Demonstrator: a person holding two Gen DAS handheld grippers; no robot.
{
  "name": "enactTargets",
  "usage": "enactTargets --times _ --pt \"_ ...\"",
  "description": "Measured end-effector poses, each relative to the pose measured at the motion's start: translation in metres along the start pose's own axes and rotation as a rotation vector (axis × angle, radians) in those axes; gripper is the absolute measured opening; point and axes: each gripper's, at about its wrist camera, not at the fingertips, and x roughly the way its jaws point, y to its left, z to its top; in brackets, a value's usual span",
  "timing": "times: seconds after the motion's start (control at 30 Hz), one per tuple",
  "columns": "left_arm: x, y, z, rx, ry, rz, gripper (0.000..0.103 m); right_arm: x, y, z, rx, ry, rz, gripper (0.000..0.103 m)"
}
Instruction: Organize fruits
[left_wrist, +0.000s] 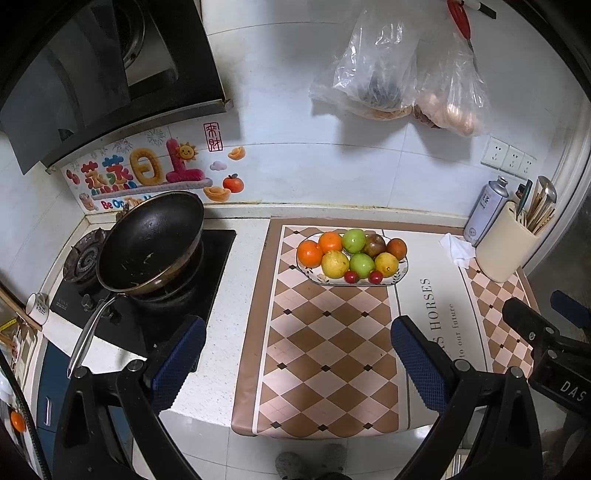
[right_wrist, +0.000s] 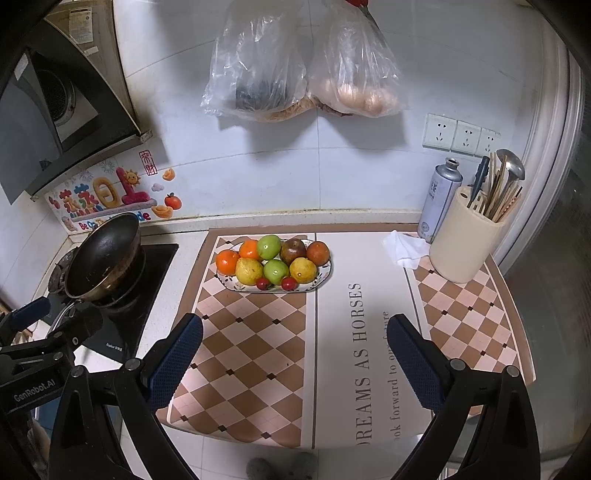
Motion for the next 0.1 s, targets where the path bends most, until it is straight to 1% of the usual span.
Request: enactTargets --times 0.1 --pt "-0.0003 -0.0011 -0.0005 0.001 -0.006 0.002 0.103 -0.0013 -0.0013 -0.0019 0.000 0.005 0.000 0.102"
